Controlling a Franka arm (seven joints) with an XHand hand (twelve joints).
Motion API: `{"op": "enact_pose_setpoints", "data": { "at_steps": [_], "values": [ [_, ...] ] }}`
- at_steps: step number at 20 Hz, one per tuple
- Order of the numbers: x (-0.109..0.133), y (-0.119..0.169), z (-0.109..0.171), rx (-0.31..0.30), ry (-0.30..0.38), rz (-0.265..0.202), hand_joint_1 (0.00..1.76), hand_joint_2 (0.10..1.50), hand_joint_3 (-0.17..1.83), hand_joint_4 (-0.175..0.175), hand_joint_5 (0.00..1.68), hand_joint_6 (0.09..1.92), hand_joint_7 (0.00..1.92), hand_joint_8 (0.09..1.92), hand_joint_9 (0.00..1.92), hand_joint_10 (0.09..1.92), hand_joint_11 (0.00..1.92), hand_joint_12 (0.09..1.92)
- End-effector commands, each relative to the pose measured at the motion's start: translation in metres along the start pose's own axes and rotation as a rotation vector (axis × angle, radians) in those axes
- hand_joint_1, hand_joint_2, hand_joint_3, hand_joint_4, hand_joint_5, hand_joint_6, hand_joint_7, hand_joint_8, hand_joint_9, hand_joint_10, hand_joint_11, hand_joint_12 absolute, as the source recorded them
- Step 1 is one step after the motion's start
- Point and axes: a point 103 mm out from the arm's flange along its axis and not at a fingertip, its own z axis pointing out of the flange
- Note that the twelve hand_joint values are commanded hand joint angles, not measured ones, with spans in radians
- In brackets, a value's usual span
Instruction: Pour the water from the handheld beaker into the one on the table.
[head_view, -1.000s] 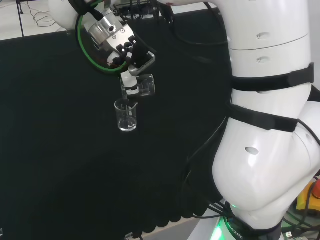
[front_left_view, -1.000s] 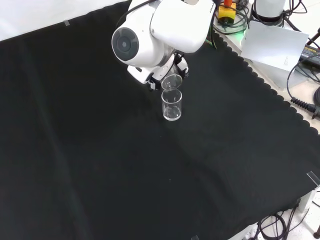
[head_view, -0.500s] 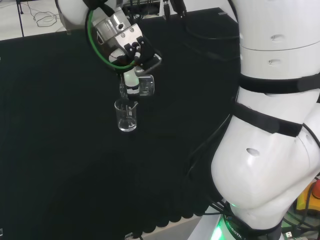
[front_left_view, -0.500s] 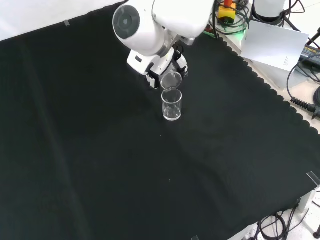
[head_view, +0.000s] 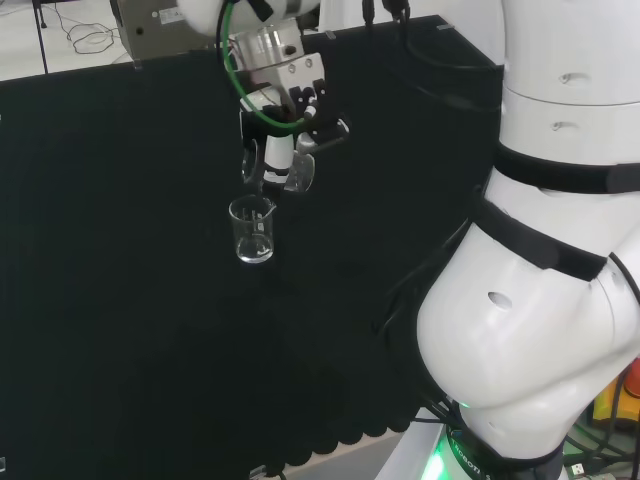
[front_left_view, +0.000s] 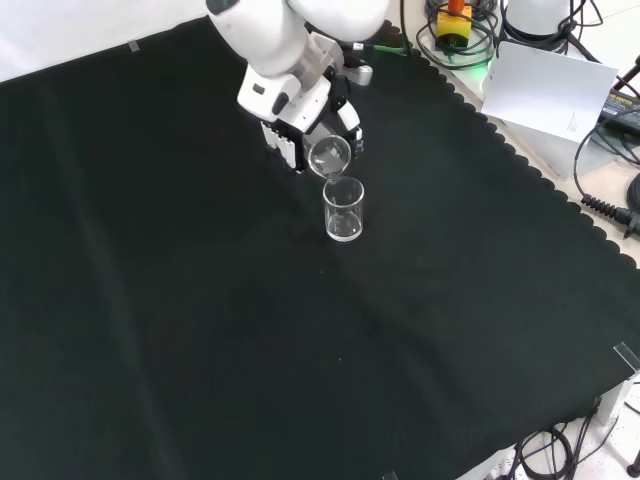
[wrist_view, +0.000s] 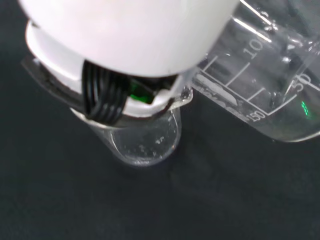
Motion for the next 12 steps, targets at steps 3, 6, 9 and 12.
{"op": "enact_pose_setpoints", "data": {
  "at_steps": [3, 6, 9, 12],
  "values": [
    [-0.040, 0.006, 0.011, -0.103, 0.183, -0.052, 1.43, 0.59, 0.76, -0.175, 1.21, 0.78, 1.21, 0.76, 1.34, 0.74, 1.12, 0.74],
    [-0.051, 0.008, 0.013, -0.141, 0.231, -0.087, 1.43, 0.60, 0.74, -0.175, 1.21, 0.78, 1.21, 0.77, 1.33, 0.75, 1.12, 0.74],
    [-0.064, 0.007, 0.014, -0.205, 0.266, -0.102, 1.43, 0.62, 0.71, -0.175, 1.20, 0.78, 1.20, 0.77, 1.32, 0.75, 1.12, 0.74],
    [-0.074, 0.009, 0.016, -0.235, 0.296, -0.110, 1.43, 0.58, 0.78, -0.175, 1.18, 0.80, 1.25, 0.76, 1.36, 0.71, 1.13, 0.75]
  ]
}}
